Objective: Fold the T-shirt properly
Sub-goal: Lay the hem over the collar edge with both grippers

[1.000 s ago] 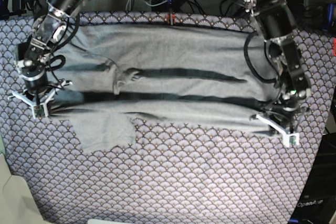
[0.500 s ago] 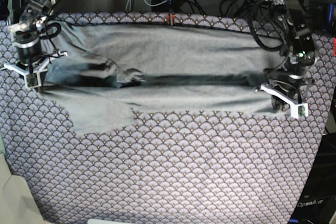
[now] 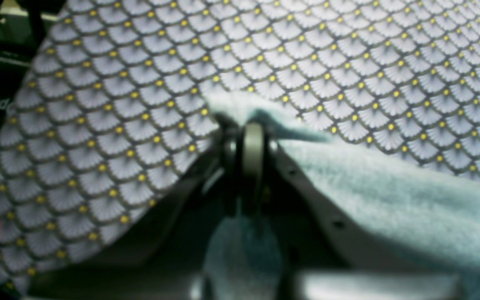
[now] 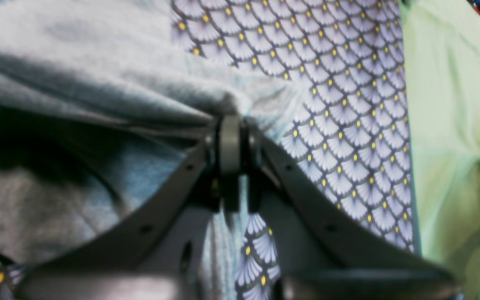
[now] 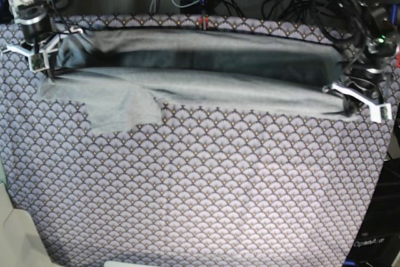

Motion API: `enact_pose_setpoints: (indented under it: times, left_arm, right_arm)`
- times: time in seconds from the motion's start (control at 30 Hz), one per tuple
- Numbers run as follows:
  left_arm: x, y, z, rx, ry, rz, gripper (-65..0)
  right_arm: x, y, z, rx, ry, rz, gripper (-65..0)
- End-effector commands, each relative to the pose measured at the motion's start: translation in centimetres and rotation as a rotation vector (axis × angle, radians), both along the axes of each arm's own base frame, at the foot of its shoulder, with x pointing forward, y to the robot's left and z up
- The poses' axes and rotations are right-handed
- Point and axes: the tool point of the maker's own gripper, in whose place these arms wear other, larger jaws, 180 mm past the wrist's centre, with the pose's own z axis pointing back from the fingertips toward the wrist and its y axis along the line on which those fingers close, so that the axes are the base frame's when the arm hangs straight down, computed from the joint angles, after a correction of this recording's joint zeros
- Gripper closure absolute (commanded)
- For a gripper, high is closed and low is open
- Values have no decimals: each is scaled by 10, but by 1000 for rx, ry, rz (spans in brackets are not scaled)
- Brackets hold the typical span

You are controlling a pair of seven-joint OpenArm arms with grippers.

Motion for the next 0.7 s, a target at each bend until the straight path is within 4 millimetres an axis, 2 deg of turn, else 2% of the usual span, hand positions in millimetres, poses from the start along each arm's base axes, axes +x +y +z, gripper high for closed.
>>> enact_pose_setpoints:
  times: [0.0,0.17,0.23,0.43,0.5,0.67]
  left_arm:
    - [5,8,18,21,-51,6,0]
    - [4,8,19,-8,-41,-11,0]
    - [-1,7,12,-11,-22,-8,0]
    - [-19,5,-4,-17,33,-10,0]
    - [-24,4,-9,-17,48,-12,0]
    - [-37,8,-28,-31,107,0,0]
  right_arm:
    - [0,-8,16,-16,-62,-9,0]
    - [-16,-17,25,-4,-138,-61,0]
    - [-22,-20,24,7,-158,-74,0]
    - [-42,-24,-4,87,-159,-105,0]
    - [-51,-32,-10,95,-157,-137,0]
    - [-62,-35,-18,132,-188,-176,0]
